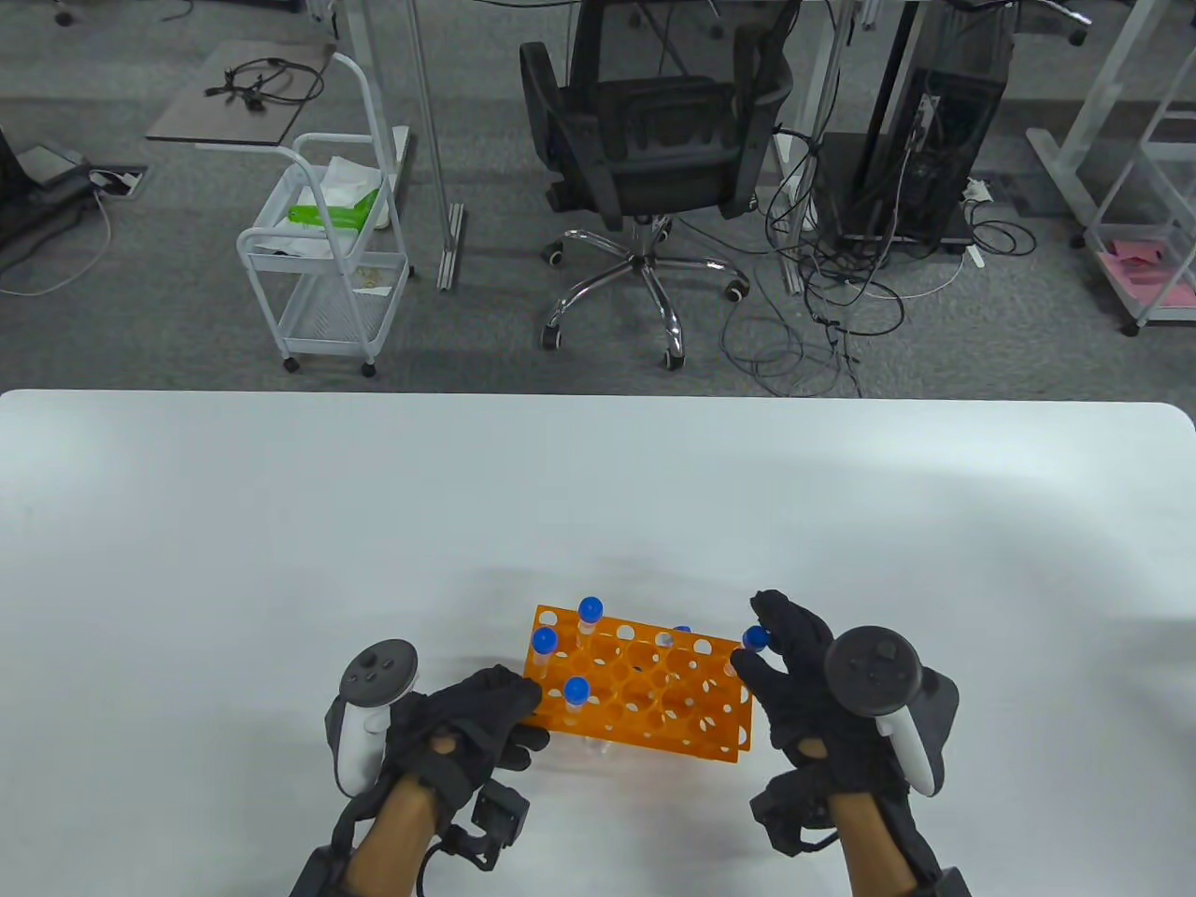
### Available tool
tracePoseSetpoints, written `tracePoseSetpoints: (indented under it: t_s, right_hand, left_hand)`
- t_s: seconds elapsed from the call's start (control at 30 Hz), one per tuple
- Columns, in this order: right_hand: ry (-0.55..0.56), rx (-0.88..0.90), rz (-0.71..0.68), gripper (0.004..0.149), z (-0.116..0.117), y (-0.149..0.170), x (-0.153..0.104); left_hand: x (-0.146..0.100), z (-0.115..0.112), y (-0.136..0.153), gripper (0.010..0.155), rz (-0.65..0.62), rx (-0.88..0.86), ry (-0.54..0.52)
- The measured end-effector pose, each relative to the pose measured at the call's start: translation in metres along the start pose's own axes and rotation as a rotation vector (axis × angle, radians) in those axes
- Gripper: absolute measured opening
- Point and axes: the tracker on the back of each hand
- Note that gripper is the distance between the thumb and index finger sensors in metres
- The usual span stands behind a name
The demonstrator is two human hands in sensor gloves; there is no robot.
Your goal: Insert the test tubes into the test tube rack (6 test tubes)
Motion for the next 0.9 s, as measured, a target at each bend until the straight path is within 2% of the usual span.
tracePoseSetpoints:
  t_s: [0.23,0.4,0.53,0.67,0.9]
  right_hand:
    - [0.043,0.043,-0.015,0.074,-0.009,0.000,0.001]
    - [0.055,0.127,0.053,0.071,-0.015,-0.006,0.019]
    - [0.022,0.064,0.101,0.068,-0.012,-0.011,0.037]
    - [-0.068,-0.012,0.183,0.066,0.010,-0.013,0.061]
    - [-0.111,-0.233,0.297,0.062,0.052,-0.014,0.087]
  left_hand:
    - [-0.003,0.011,-0.002,0.042,-0.007,-0.057,-0.025]
    - [-0.003,0.025,-0.001,0.042,0.009,-0.080,-0.074]
    - [-0.004,0.037,-0.001,0.041,0.010,-0.100,-0.103]
    - [-0.003,0.046,0.001,0.041,0.015,-0.151,-0.128]
    - [-0.002,0.062,0.006,0.042,0.032,-0.182,-0.176]
Point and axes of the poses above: the tracker on the back of each hand, its own y axis roughly to the little-finger side, its own x axis roughly from the wrist to the fingertips, z = x × y, and after that the axes turned 6 degrees about -y, right-handed
